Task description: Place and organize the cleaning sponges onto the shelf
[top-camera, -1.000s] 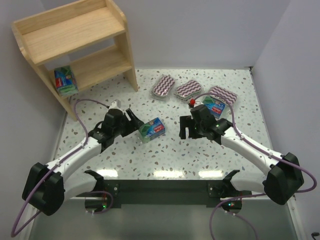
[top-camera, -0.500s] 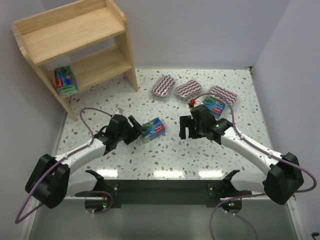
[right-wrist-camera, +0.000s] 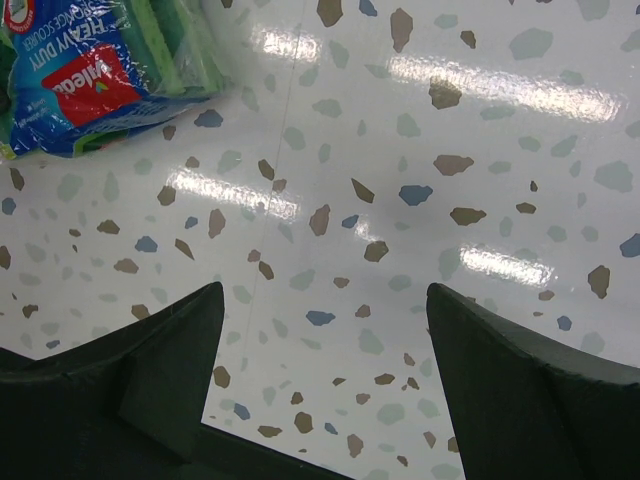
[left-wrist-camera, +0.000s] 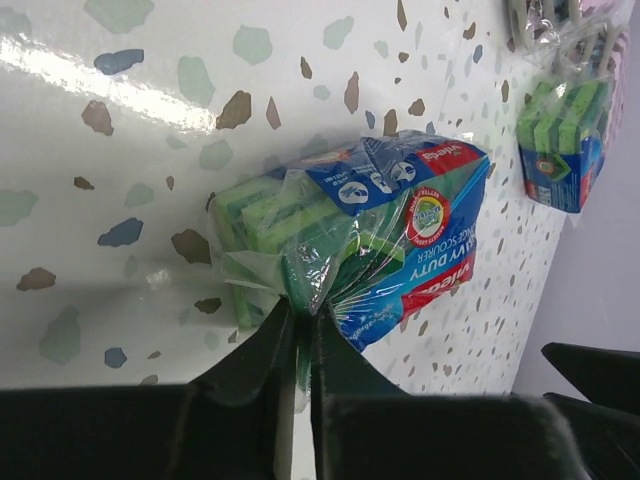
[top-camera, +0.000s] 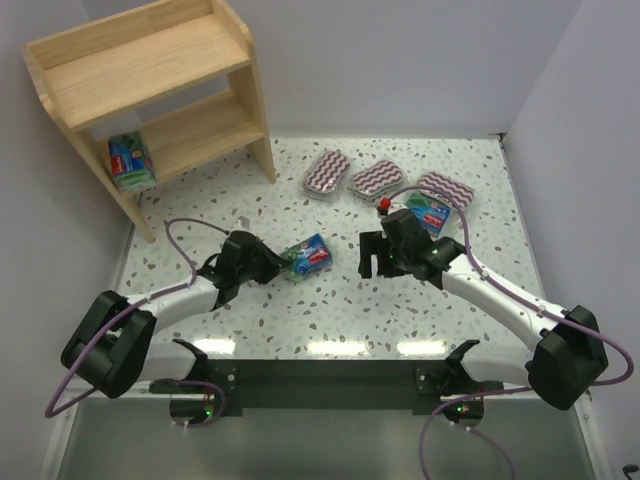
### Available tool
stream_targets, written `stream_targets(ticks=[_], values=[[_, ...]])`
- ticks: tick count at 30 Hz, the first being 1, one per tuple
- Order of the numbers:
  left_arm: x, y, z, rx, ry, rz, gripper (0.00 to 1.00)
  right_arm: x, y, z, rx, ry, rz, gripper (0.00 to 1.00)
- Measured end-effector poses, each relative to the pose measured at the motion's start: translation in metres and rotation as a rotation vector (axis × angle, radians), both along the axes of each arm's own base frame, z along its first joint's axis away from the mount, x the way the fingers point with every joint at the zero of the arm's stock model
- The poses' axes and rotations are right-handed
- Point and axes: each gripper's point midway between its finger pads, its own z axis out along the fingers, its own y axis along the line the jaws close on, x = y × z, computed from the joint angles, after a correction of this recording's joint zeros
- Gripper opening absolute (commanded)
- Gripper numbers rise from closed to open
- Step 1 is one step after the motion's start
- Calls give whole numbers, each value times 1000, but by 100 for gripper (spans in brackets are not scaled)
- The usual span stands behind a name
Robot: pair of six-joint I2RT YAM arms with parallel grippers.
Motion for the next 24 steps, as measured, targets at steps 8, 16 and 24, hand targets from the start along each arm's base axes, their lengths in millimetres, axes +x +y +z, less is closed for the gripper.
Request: stream_targets(ticks=[8,16,24], values=[[-5,3,41,-52,-103,2,0,0,0,0,0,0,0,85],[33,34,154,-145,-322,288,0,-1,-1,6,11,-17,0,85],[58,105,235,-233,-457,762,0,-3,-3,13,19,-34,3,85]])
